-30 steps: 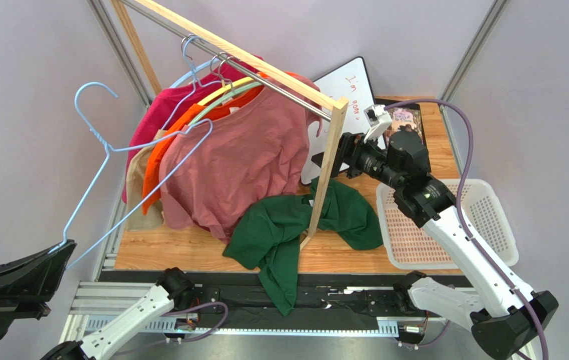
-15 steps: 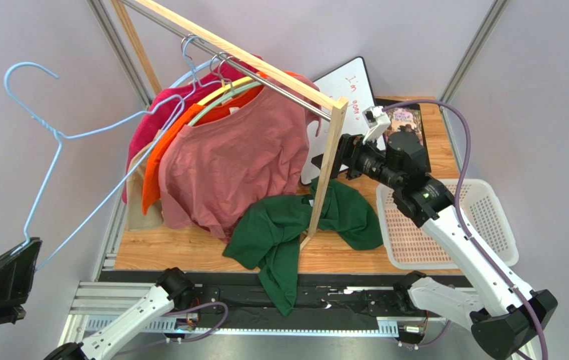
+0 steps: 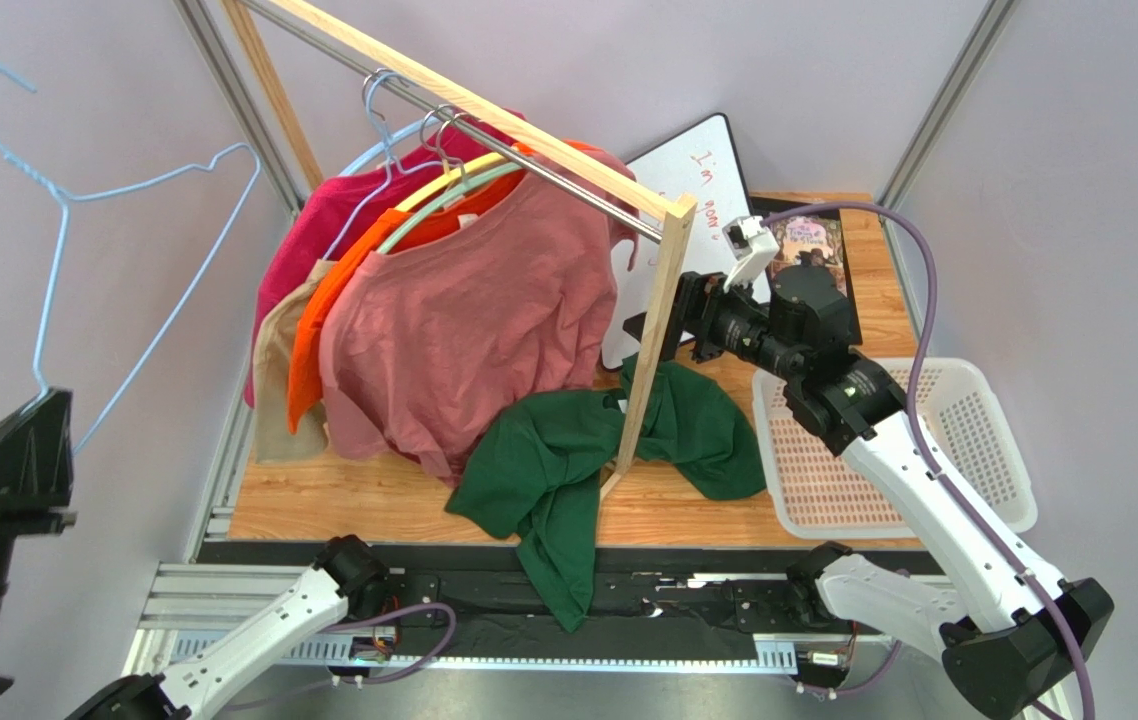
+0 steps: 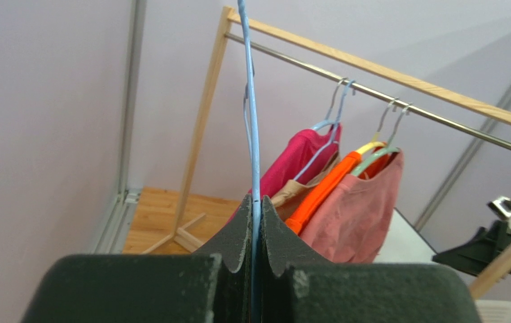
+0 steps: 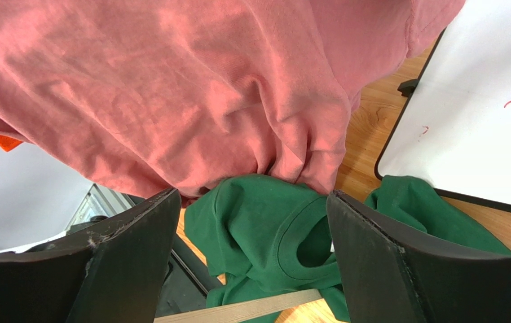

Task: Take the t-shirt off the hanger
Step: Hang the hanger back to the clothesline with the left arm

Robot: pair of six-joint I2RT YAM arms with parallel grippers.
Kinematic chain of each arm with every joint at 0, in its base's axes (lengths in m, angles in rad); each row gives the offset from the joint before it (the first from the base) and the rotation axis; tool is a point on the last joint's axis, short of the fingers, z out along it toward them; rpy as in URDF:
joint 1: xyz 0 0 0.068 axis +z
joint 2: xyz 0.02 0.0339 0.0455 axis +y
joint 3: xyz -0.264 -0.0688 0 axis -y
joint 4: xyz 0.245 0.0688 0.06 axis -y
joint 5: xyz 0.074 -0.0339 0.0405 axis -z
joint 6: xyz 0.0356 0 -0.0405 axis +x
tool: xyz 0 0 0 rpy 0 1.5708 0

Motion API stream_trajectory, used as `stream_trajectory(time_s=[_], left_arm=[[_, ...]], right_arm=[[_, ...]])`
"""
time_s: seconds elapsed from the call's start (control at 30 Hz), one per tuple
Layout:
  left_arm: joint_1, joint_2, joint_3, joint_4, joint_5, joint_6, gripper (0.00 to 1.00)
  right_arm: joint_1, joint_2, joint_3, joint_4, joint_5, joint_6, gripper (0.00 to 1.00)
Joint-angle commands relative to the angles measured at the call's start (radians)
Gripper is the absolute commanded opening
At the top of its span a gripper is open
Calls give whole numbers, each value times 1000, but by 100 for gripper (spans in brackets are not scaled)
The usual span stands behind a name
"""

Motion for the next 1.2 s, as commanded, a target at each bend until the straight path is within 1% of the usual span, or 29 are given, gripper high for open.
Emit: stream_trajectory(time_s=[0.0,0.03,0.13,0.27,0.47,0.57,0.67,0.7,0.73,0.77,0.8,0.87,0.93,0.97,1.03,1.07,1.1,1.13,1.17], left_arm=[[1,175,-26,65,-165,67,0],[0,215,-39,66,-194,66,0],[0,271,-73,69,-211,44,0],[1,295,-148,145,-224,43,0],[3,349,-167,215,-258,75,0],[22,400,-149,214,-221,63,0],[166,458,-116,152,-59,8,0],[285,466,-115,137,68,-29,0],[349,475,-121,135,133,-49,0],[449,479,-125,135,187,-65,0],[488,481,-132,142,272,-85,0],[547,476,-155,163,337,-95,0],[627,458,-199,212,437,-114,0],[697,453,-211,229,477,-129,0],[800,449,-240,266,656,-183,0],[920,450,-256,286,734,-204,0],[984,456,-285,327,885,-232,0],[1048,459,-305,355,967,-293,0],[1129,461,-326,391,1039,-315,0]], right_arm=[[-2,-25,-6,3,7,-30,86],[-2,-26,-9,3,7,-31,86],[-3,-34,-13,-1,6,-36,86],[-5,-51,-20,-9,7,-45,86],[-9,-69,-29,-23,2,-59,86],[-11,-77,-37,-23,1,-60,86],[-14,-81,-40,-23,-4,-60,86],[-12,-84,-40,-25,-5,-62,86],[-12,-88,-40,-28,-5,-60,86],[-12,-89,-40,-28,-7,-65,86],[-14,-91,-40,-31,-8,-63,86],[-14,-94,-39,-35,-14,-69,86],[-15,-94,-36,-41,-14,-73,87],[-15,-92,-36,-43,-14,-74,87],[-15,-91,-34,-46,-20,-74,87],[-15,-91,-36,-46,-25,-74,87],[-17,-89,-37,-46,-27,-74,87],[-19,-89,-37,-46,-34,-76,87],[-17,-89,-37,-46,-36,-76,87]])
